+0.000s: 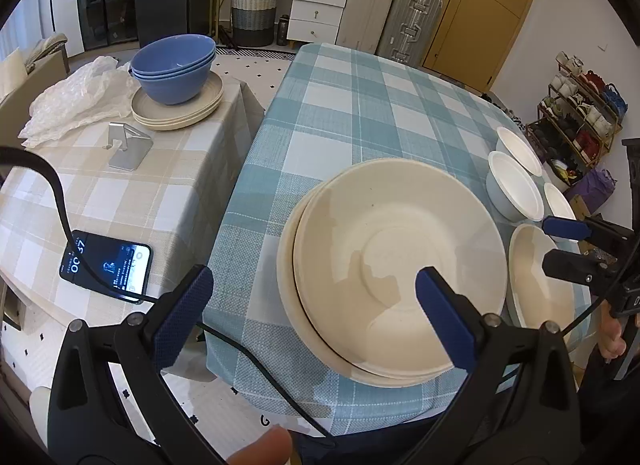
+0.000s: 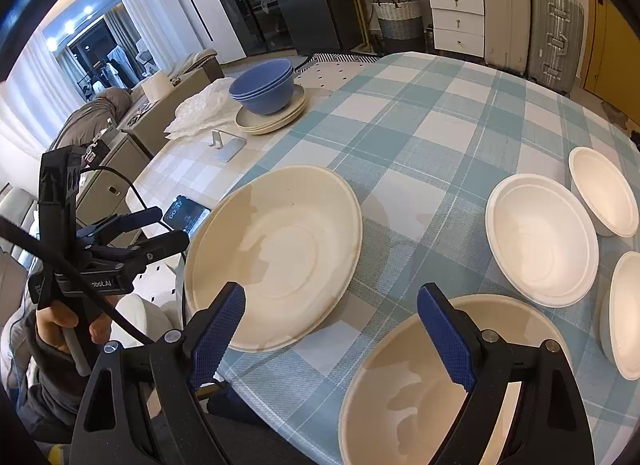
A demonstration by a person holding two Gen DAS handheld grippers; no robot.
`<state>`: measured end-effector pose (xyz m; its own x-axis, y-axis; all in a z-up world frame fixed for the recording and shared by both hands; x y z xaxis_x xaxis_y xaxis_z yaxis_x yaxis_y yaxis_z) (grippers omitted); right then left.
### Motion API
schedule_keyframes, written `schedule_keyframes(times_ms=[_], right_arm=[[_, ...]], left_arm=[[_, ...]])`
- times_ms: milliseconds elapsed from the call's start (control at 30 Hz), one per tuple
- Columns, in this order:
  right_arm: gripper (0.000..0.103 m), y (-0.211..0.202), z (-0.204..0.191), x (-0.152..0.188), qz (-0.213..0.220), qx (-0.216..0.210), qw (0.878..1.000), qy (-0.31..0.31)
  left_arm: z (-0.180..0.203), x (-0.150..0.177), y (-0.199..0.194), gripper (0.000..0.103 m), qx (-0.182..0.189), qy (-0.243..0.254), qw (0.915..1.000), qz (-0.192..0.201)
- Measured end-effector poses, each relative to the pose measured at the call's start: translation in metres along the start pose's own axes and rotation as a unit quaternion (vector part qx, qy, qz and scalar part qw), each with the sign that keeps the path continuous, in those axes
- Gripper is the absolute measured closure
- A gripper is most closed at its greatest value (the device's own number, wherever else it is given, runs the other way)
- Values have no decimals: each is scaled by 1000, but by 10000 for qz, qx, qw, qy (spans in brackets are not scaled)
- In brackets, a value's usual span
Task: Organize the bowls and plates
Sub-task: 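Reposition both grippers on the rim of the two-plate stack and close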
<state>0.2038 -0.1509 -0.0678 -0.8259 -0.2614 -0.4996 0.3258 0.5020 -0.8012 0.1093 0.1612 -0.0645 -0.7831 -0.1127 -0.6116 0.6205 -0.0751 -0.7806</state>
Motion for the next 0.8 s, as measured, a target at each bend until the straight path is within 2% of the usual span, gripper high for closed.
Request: schedule_keyframes(times_ms=[400, 800], right_arm=[[14, -3, 1, -1, 45, 75, 10000, 4], [14, 12, 6, -14, -73, 29, 9999, 148]], left_arm=[[10, -3, -5, 2, 2, 139, 9999, 58], [4, 0, 11, 2, -63, 92, 9999, -118]])
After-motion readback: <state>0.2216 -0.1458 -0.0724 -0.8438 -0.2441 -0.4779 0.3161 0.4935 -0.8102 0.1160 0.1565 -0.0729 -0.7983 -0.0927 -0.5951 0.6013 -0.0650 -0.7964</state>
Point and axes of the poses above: each gripper's, at about its wrist camera, not at the fingertips, and y roughly the way its jaws point, z to its right, x to its underside, the point moved 4 cm from there along y, roughly the way its jaws point, and after that the axes turned 6 degrees about y, right-handed, at the moved point
